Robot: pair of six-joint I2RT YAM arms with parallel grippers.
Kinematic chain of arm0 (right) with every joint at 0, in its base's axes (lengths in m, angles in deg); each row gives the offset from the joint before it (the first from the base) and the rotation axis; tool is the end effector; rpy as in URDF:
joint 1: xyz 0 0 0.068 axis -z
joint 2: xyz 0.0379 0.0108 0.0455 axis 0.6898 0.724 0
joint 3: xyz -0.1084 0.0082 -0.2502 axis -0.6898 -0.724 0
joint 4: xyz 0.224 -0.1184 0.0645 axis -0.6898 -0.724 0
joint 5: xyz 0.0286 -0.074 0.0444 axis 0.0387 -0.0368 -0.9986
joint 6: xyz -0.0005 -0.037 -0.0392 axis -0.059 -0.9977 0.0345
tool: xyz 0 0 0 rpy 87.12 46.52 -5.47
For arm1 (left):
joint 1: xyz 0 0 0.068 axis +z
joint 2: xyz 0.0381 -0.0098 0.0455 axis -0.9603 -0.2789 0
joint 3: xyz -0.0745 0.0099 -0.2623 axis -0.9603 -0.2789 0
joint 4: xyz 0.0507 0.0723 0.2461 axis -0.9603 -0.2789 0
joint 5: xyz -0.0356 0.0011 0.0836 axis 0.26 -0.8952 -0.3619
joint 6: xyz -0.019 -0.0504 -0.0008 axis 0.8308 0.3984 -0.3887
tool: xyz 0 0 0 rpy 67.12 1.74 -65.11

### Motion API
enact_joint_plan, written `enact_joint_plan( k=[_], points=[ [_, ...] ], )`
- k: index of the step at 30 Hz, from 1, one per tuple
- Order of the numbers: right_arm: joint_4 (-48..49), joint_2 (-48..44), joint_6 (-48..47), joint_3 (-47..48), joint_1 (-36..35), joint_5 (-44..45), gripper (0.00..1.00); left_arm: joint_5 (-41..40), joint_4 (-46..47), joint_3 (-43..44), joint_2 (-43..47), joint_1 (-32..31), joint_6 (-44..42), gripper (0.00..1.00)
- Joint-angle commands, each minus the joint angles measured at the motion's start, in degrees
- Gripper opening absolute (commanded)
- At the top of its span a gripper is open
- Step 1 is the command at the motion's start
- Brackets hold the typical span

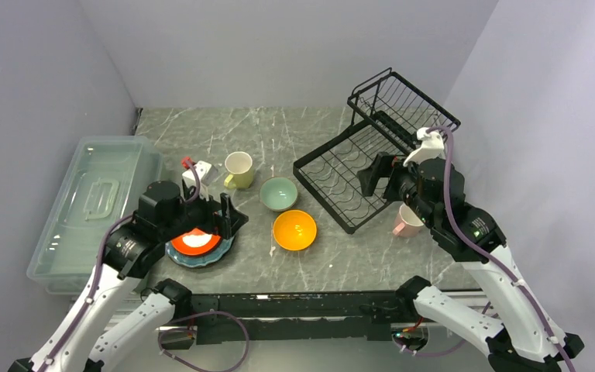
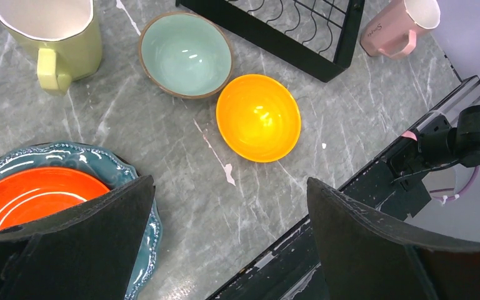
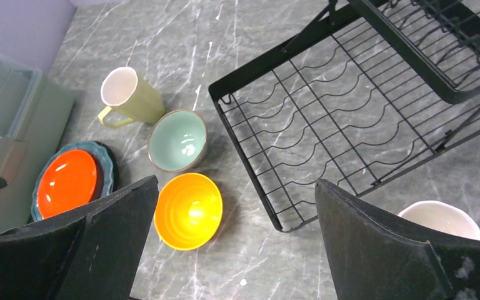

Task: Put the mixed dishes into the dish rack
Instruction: Move the dish rack to the center of the board.

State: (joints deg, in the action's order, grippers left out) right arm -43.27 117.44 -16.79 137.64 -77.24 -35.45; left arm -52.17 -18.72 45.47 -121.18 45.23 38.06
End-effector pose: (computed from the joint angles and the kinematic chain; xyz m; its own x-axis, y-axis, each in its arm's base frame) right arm 0.1258 0.0732 0.4111 -0.4012 0.2125 -0.8910 -0.1960 0.9303 0.3101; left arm 0.1139 -0.0712 0.3426 -0.5509 -0.0207 -0.8343 0.5087 0.7841 -0.3554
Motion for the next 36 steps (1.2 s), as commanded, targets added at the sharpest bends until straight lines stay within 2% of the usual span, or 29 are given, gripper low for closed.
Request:
enact_joint_plan(
  k=[1, 16, 22, 27, 36],
  points=[
    [-4.02, 0.87, 1.41, 2.72, -0.02, 4.31, 1.0, -0.45, 0.51, -0.07, 1.02, -0.07, -0.08, 0.99],
    [-13.02, 8.66, 0.56, 12.38, 0.03, 20.76, 1.0, -0.99, 0.27, -0.07, 3.44, -0.07, 0.01, 0.99],
    [-12.66, 11.85, -0.97, 15.4, 1.27, 26.86, 1.0, -0.55, 0.17, -0.07, 3.68, -0.07, 0.06, 0.99],
    [-12.6, 16.58, -1.44, 18.05, 6.58, 26.38, 0.99, -0.36, 0.23, -0.13, 4.55, -0.07, 0.06, 0.99],
    [-11.32, 23.17, -0.64, 21.82, 21.79, 19.41, 0.97, 0.36, 0.09, -0.11, 5.19, -0.07, -0.03, 0.99]
  ],
)
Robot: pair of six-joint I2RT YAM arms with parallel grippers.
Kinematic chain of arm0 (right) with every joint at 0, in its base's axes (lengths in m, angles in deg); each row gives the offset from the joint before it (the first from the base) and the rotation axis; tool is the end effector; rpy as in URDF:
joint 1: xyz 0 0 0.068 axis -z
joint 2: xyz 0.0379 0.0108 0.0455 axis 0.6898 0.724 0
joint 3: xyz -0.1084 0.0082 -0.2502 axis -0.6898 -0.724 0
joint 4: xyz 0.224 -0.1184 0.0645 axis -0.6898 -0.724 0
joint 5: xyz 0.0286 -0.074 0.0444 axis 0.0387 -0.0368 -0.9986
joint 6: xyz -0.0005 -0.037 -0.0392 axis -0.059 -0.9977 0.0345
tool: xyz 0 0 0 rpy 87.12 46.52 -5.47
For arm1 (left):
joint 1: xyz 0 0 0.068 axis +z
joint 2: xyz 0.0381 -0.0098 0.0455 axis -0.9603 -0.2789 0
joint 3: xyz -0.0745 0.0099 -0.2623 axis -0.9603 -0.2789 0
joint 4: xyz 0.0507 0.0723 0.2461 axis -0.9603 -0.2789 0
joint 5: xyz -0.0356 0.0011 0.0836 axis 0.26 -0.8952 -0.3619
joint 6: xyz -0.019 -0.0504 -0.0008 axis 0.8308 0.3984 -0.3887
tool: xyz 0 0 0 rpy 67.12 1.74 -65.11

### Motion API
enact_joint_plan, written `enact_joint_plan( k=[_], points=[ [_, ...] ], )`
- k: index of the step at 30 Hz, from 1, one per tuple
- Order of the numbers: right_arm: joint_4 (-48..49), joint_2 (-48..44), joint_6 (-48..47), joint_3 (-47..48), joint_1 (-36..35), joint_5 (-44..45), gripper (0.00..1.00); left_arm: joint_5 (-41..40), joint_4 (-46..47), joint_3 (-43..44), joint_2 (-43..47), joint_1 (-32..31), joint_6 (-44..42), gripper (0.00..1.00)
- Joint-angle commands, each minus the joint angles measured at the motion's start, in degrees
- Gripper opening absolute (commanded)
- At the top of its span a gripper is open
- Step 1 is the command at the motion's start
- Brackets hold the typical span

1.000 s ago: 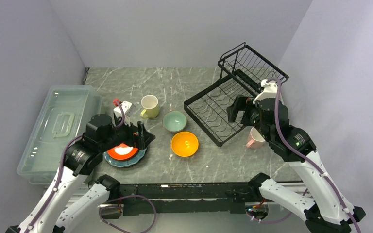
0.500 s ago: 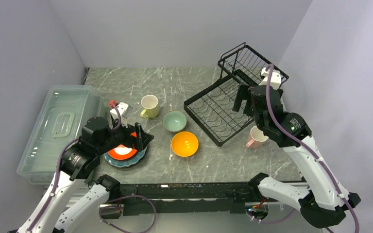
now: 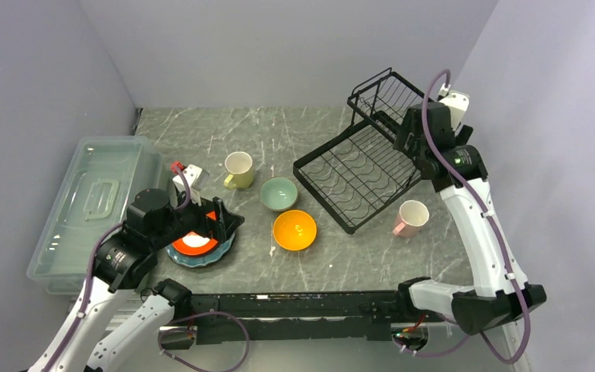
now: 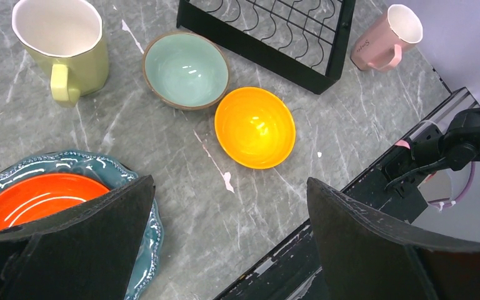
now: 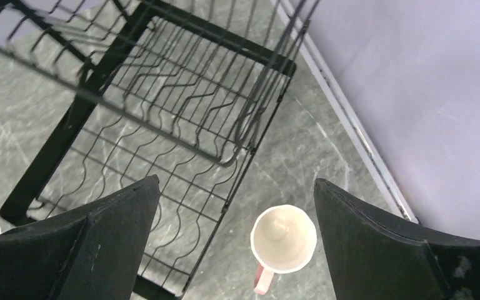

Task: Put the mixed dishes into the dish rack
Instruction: Move the dish rack to the center of the board.

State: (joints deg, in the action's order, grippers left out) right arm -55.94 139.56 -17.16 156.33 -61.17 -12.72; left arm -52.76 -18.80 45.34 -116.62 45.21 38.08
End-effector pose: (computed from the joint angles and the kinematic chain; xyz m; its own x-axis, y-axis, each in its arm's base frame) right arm 0.2156 0.0458 0.4302 -0.4231 0.2061 -0.8823 0.4316 0.9021 0.0038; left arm 0.0979 -0.0621 0.3500 -0.4923 -0.0536 -0.8688 0.5255 0.7774 -0.3457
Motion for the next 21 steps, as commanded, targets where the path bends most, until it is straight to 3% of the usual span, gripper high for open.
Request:
enact_joint_plan(
  k=[1, 9, 21],
  points=[
    [1.6, 1.64, 0.04, 3.23, 7.52, -3.95, 0.96, 1.15, 0.24, 0.02, 0.68, -0.05, -0.1, 0.99],
    [3.65, 6.93, 3.97, 5.35, 19.3, -14.25, 0.87, 1.73, 0.16, 0.05, 1.38, -0.05, -0.4, 0.99],
    [4.12, 14.51, 7.0, 11.28, 23.19, -19.3, 0.78, 1.92, -0.1, 0.06, 2.1, -0.05, -0.61, 0.99]
  ],
)
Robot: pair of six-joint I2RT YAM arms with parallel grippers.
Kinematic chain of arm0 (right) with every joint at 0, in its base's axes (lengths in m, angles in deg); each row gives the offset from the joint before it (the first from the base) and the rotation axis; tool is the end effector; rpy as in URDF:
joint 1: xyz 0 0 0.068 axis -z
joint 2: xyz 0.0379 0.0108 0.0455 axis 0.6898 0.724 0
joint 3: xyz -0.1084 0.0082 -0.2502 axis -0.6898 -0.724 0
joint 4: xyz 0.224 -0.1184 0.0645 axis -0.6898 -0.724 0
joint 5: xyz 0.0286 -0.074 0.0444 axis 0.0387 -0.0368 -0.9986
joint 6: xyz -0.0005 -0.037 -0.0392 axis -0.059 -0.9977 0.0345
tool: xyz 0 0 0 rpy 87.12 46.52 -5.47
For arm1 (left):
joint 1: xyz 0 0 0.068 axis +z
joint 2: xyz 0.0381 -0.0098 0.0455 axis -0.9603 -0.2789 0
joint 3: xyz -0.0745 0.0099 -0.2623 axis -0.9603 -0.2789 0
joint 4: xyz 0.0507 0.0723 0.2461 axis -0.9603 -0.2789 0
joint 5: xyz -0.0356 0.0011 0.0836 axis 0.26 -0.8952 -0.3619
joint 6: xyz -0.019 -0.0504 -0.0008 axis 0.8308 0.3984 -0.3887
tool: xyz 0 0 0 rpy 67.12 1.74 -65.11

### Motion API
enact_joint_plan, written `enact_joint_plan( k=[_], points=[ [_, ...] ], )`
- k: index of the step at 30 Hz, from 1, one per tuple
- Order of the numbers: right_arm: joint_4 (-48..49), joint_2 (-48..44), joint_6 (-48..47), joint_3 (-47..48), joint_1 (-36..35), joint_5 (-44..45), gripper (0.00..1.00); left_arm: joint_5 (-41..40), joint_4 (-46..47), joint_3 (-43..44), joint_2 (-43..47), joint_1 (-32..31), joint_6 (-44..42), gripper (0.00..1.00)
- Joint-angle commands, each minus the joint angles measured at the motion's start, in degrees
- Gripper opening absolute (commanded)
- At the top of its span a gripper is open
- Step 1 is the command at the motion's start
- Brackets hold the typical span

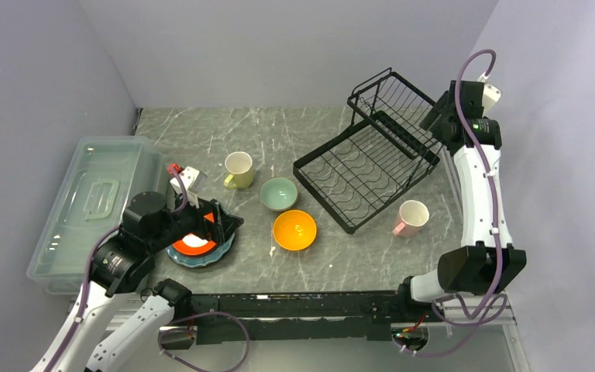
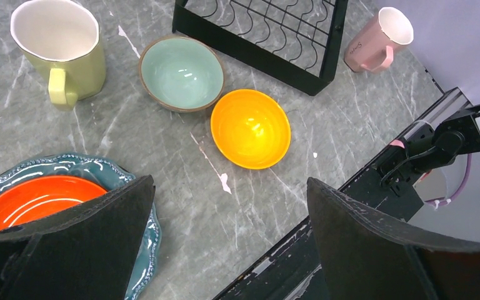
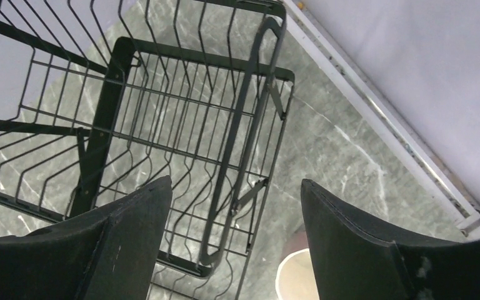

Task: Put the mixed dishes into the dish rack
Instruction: Move the dish rack to the center of the board.

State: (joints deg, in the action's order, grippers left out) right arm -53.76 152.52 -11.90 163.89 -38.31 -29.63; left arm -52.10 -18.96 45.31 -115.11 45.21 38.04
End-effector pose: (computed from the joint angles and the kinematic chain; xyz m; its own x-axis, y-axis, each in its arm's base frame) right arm 0.2863 -0.0388 0.4175 -0.3793 0.4955 -0.7814 0.6147 0.7662 0.1874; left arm 0.0921 -0.0594 0.3520 -0.4765 -0.0606 -0.8771 0.5405 0.7666 -0.3467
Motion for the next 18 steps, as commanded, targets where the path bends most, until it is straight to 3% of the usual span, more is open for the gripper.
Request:
enact_joint_plan(
  k=[1, 18],
  points=[
    [1.91, 1.88, 1.97, 4.01, 0.32, -2.28, 0.76, 1.18, 0.05, 0.06, 0.69, -0.05, -0.6, 0.99],
    [0.64, 6.61, 2.11, 5.73, 0.32, -2.87, 0.5, 0.77, -0.09, 0.08, 1.48, -0.05, -0.62, 0.99]
  ],
)
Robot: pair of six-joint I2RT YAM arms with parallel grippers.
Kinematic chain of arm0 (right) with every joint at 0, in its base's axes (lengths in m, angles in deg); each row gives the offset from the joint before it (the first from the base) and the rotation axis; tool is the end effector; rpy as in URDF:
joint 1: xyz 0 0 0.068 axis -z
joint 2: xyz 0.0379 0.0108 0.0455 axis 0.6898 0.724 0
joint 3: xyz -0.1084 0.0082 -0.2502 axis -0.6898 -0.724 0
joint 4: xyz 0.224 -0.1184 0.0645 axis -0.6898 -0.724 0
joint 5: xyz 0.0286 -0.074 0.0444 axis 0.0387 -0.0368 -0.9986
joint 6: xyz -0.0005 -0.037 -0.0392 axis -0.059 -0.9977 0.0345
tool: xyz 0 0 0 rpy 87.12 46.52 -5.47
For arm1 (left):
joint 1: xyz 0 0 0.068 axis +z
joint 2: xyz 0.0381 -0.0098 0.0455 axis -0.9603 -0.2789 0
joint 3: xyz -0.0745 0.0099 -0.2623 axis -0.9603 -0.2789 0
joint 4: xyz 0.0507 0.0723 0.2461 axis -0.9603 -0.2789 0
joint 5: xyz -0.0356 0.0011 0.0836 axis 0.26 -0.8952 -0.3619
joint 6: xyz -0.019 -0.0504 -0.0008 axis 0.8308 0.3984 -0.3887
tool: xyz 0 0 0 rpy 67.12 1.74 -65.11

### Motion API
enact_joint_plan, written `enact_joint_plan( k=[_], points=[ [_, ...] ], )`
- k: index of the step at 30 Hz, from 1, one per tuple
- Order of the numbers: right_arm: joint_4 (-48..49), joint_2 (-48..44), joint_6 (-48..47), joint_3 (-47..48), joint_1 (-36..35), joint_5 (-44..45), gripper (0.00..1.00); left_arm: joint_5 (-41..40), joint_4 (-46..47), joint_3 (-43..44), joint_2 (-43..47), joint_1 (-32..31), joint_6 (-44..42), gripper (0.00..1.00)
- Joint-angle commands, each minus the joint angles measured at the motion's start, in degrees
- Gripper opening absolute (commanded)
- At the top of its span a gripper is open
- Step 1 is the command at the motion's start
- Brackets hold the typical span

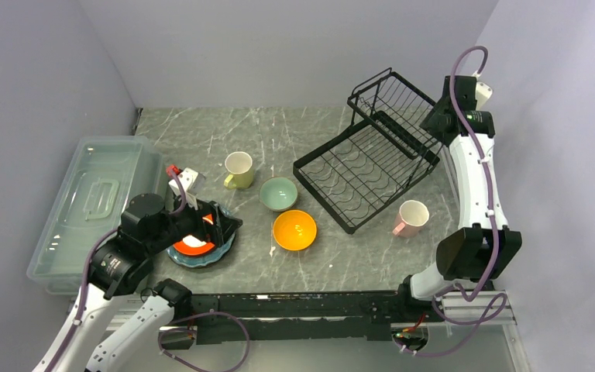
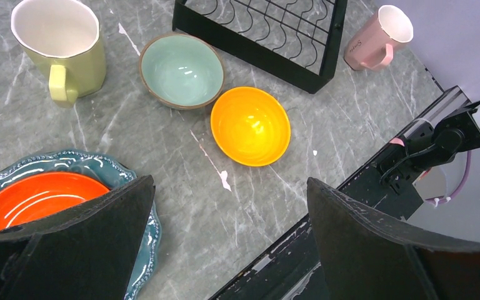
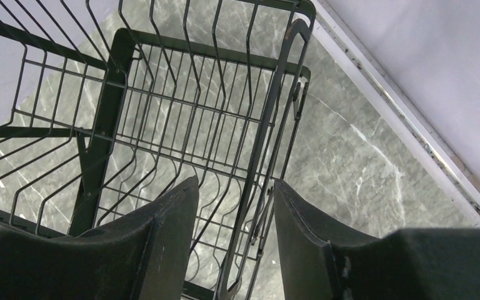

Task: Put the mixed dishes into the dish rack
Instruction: Move the dish rack to the center of the board.

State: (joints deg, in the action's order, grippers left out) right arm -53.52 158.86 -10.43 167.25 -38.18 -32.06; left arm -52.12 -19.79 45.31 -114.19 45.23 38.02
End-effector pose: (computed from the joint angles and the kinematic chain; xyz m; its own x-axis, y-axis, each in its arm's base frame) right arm 0.3177 -0.0410 0.4043 -0.4132 0.5276 -0.7422 0.6108 0.7651 0.2039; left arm 0.0883 -0.0573 0.3520 -0.4751 -0.0612 -0.8778 0.5407 0.7668 -0.3461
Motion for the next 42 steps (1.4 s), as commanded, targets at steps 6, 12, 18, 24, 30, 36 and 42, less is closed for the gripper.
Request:
enact_joint_plan(
  k=[6, 12, 18, 24, 30, 36, 42],
  points=[
    [0.11, 1.46, 0.44, 2.91, 0.19, -2.38, 0.39, 0.61, 0.7, 0.08, 0.55, -0.07, -0.54, 0.99],
    [0.06, 1.82, -0.23, 3.05, 0.19, -3.05, 0.2, 0.48, 0.7, 0.08, 0.42, -0.05, -0.56, 0.99],
    [-0.29, 3.43, -1.25, 4.47, 0.19, -3.72, 0.0, 0.34, 0.7, 0.08, 0.42, -0.01, -0.53, 0.99],
    [-1.48, 6.14, -3.26, 8.8, 0.19, -4.36, 0.0, 0.21, 0.61, 0.17, 0.09, -0.07, -0.69, 0.99],
    [-2.83, 9.56, -6.33, 14.21, 0.11, -6.59, 0.0, 0.09, 0.61, 0.17, 0.06, -0.07, -0.83, 0.99],
    [-4.2, 14.69, -10.07, 19.55, -0.52, -11.02, 0.0, -0.09, 0.57, 0.17, 0.17, -0.07, -0.94, 0.99],
    [-4.57, 17.12, -14.51, 21.17, -4.75, -8.1, 0.0, -0.35, 0.52, 0.21, 0.22, -0.07, -0.95, 0.99]
  ],
)
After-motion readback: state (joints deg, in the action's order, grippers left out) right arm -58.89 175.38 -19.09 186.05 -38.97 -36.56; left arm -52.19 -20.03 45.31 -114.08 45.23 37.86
